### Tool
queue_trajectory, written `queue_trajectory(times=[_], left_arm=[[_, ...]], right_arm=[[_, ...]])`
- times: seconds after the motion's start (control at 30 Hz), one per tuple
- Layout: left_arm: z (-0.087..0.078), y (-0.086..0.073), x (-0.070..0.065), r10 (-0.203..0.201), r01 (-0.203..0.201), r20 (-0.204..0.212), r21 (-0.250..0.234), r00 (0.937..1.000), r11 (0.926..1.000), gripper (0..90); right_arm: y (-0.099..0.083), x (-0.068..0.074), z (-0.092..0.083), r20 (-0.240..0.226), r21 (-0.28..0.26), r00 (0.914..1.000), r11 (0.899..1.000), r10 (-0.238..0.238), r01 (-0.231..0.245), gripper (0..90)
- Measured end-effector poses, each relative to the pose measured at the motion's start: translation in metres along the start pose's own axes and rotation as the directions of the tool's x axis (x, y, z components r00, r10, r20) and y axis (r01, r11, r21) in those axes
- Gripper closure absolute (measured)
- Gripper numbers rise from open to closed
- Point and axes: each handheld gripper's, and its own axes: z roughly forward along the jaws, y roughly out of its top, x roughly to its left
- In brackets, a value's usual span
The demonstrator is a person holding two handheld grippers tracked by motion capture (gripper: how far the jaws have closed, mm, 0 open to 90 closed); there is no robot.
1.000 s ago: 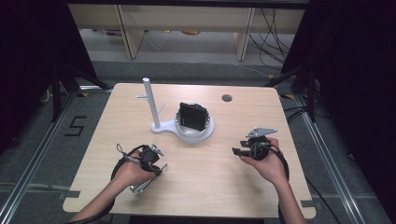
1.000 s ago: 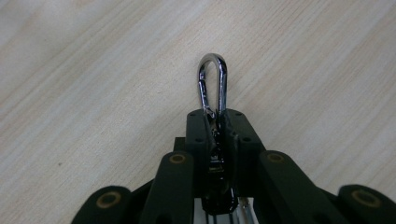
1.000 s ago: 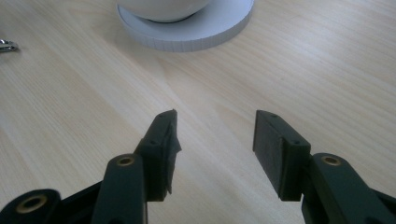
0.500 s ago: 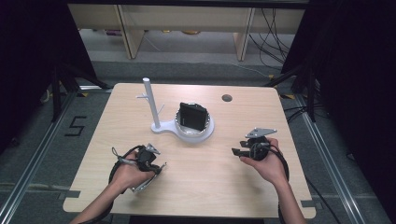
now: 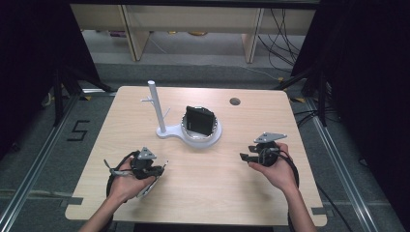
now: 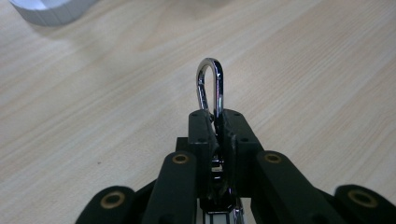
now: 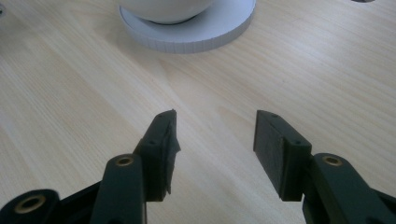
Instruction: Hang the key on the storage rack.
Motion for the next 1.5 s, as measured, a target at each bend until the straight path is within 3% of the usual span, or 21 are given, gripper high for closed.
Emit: queue_trajectory(times=[0.17,0.3,0.5,0.63,0.67,0.8,0.9,0.93,0.97,1.0,1.03,1.1,1.13,1.17,1.23,1.27,1.3,1.4,1.43,1.47,1.5], left_arm=[[-0.011,-0.003,0.003,0.0,-0.002,-0.026,-0.075,0.9997,0.9972,82.7],[-0.017,-0.002,0.002,-0.028,0.019,-0.053,-0.153,0.9982,0.988,82.8],[-0.023,0.0,0.002,-0.036,0.022,-0.065,-0.199,0.9973,0.9798,82.9],[-0.027,0.003,0.002,-0.04,0.025,-0.069,-0.208,0.9968,0.9778,82.9],[-0.03,0.003,0.003,-0.029,0.012,-0.083,-0.194,0.9961,0.9809,82.9],[-0.033,0.005,0.006,-0.024,0.009,-0.072,-0.205,0.9971,0.9787,83.0],[-0.034,0.006,0.005,-0.05,0.031,-0.075,-0.238,0.9959,0.9707,83.0],[-0.036,0.007,0.006,-0.034,0.016,-0.074,-0.224,0.9967,0.9745,83.0],[-0.036,0.007,0.004,-0.048,0.03,-0.069,-0.242,0.9965,0.9698,83.0],[-0.037,0.007,0.005,-0.033,0.017,-0.064,-0.234,0.9974,0.9722,83.0],[-0.037,0.008,0.004,-0.05,0.032,-0.067,-0.248,0.9965,0.9682,83.0],[-0.038,0.009,0.004,-0.048,0.031,-0.06,-0.255,0.997,0.9665,83.0],[-0.04,0.01,0.005,-0.026,0.011,-0.062,-0.235,0.9978,0.9719,83.0],[-0.039,0.011,0.002,-0.047,0.03,-0.061,-0.255,0.997,0.9663,83.0],[-0.04,0.012,0.002,-0.043,0.027,-0.056,-0.259,0.9975,0.9654,83.0],[-0.041,0.012,0.002,-0.029,0.014,-0.059,-0.248,0.9978,0.9686,83.0],[-0.04,0.013,0.001,-0.039,0.023,-0.054,-0.262,0.9978,0.9647,83.0],[-0.04,0.014,0.0,-0.034,0.018,-0.056,-0.261,0.9979,0.9651,83.1],[-0.042,0.015,0.001,-0.016,0.001,-0.06,-0.245,0.9981,0.9695,83.0],[-0.04,0.015,-0.001,-0.036,0.02,-0.055,-0.265,0.9979,0.964,83.1],[-0.041,0.016,-0.001,-0.034,0.019,-0.053,-0.267,0.998,0.9636,83.1]], right_arm=[[0.0,0.0,-0.001,0.002,0.002,1.0,1.0,0.009,-0.009,50.7],[0.0,0.0,-0.001,0.003,0.002,0.9999,1.0,0.011,-0.011,50.7],[-0.001,0.0,0.0,0.003,0.007,0.9999,1.0,0.014,-0.014,50.6],[-0.001,0.001,0.0,0.003,0.001,0.9999,1.0,0.011,-0.011,50.6],[-0.001,0.001,0.001,0.002,0.002,0.9999,1.0,0.011,-0.011,50.6],[-0.001,0.0,0.002,-0.003,0.002,1.0,1.0,-0.006,0.006,50.6],[-0.001,0.001,0.001,0.001,0.004,0.9999,1.0,0.013,-0.013,50.6],[-0.001,0.001,0.001,-0.001,-0.001,1.0,1.0,0.006,-0.006,50.6],[-0.001,0.001,0.001,-0.003,0.002,1.0,1.0,0.003,-0.003,50.6],[-0.001,0.003,0.0,-0.002,0.015,0.9997,1.0,0.026,-0.026,50.7],[-0.001,0.003,0.0,-0.002,0.012,0.9997,1.0,0.023,-0.023,50.7],[-0.001,0.002,0.002,-0.003,0.013,1.0,1.0,0.01,-0.009,50.9],[-0.001,0.003,0.002,-0.006,0.012,0.9999,1.0,0.014,-0.014,51.0],[-0.001,0.003,0.003,-0.006,0.01,1.0,1.0,0.007,-0.007,51.2],[0.0,0.005,0.002,-0.015,0.024,0.9998,1.0,0.014,-0.014,51.4],[-0.001,0.004,0.003,-0.012,0.014,0.9999,1.0,-0.008,0.008,51.4],[-0.001,0.004,0.004,-0.012,0.015,0.9999,1.0,-0.007,0.007,51.5],[-0.001,0.005,0.004,-0.01,0.02,0.9999,1.0,0.005,-0.005,51.6],[-0.001,0.006,0.004,-0.015,0.014,0.9998,1.0,0.015,-0.015,51.6],[-0.001,0.005,0.004,-0.019,0.013,0.9998,1.0,0.004,-0.004,51.6],[-0.001,0.005,0.005,-0.018,0.013,0.9998,1.0,0.005,-0.005,51.6]])
